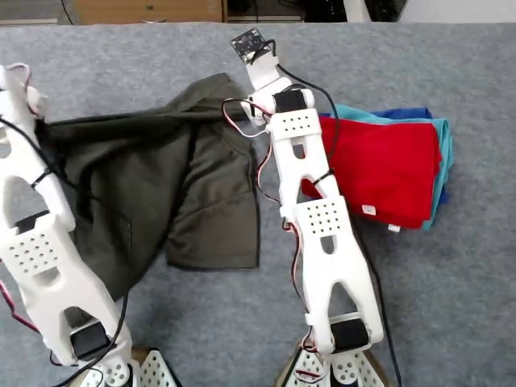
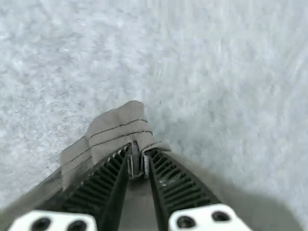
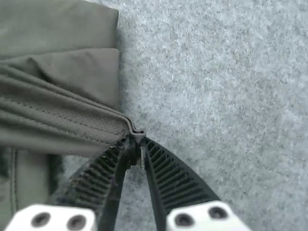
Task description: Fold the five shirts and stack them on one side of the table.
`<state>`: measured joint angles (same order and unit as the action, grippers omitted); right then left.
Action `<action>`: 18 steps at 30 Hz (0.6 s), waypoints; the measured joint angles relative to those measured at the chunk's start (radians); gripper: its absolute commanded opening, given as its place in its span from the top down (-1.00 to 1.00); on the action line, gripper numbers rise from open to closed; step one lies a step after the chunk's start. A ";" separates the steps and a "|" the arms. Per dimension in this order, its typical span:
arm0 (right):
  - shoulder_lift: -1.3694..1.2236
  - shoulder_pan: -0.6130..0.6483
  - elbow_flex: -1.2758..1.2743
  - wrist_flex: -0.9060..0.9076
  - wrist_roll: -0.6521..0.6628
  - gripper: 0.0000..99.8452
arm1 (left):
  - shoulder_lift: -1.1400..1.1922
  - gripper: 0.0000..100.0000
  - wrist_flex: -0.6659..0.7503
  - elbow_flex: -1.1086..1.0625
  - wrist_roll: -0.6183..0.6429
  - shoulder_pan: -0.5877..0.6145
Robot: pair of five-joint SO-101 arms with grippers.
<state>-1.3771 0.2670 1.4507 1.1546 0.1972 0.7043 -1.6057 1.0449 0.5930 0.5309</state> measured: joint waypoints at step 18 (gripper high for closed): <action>0.000 -0.008 0.000 0.000 0.003 1.00 | 0.176 0.73 -0.103 0.110 0.066 0.035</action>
<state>-1.3771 0.2593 1.4507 1.1546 0.2002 0.8807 -1.7085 1.1554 0.6590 0.5662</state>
